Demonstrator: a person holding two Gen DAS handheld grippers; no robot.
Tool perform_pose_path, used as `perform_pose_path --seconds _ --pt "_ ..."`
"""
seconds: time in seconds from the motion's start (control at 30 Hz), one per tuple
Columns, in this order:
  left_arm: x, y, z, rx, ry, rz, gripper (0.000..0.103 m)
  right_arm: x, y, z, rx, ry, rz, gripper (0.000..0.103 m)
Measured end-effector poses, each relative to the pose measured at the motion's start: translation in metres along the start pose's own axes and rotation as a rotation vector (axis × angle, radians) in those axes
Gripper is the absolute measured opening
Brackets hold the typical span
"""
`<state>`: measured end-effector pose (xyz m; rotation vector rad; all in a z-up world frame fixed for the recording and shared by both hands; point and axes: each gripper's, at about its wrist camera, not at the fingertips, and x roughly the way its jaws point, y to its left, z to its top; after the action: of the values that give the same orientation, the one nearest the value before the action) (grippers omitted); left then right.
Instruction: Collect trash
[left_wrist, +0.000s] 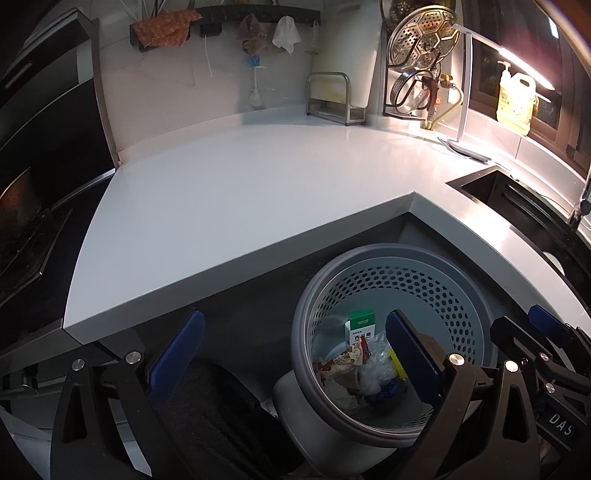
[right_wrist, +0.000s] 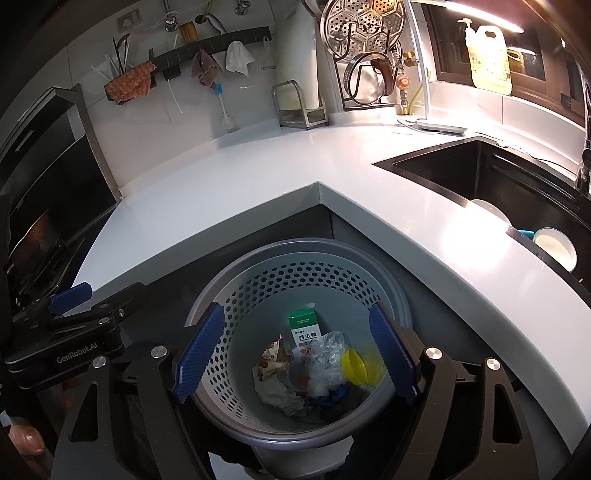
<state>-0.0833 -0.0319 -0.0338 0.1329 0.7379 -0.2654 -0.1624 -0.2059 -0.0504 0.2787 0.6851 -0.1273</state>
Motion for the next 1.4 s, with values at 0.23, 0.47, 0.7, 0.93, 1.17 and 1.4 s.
perform_pose_path --seconds 0.23,0.47,0.7,0.93,1.17,1.4 --pt "0.0004 0.0042 -0.0006 -0.017 0.004 0.007 0.097 -0.0011 0.0035 0.0 -0.008 -0.004 -0.016 0.077" --pt "0.002 0.0051 -0.001 -0.013 0.006 0.014 0.097 -0.0008 0.0047 -0.0001 -0.012 -0.002 -0.017 0.077" --pt "0.0026 0.006 -0.0022 -0.014 0.009 0.02 0.097 -0.0002 0.0052 -0.0004 -0.01 0.0 -0.015 0.077" --pt "0.0035 0.0035 -0.0036 -0.007 0.014 0.018 0.097 0.0016 0.0058 -0.0007 -0.01 0.006 -0.014 0.077" --pt "0.0044 0.001 -0.0046 -0.002 0.017 0.018 0.097 0.003 0.0057 -0.0011 -0.01 0.007 -0.012 0.077" --pt "0.005 -0.001 -0.0047 -0.002 0.017 0.014 0.097 0.0048 0.0054 -0.0011 -0.008 0.01 -0.01 0.077"
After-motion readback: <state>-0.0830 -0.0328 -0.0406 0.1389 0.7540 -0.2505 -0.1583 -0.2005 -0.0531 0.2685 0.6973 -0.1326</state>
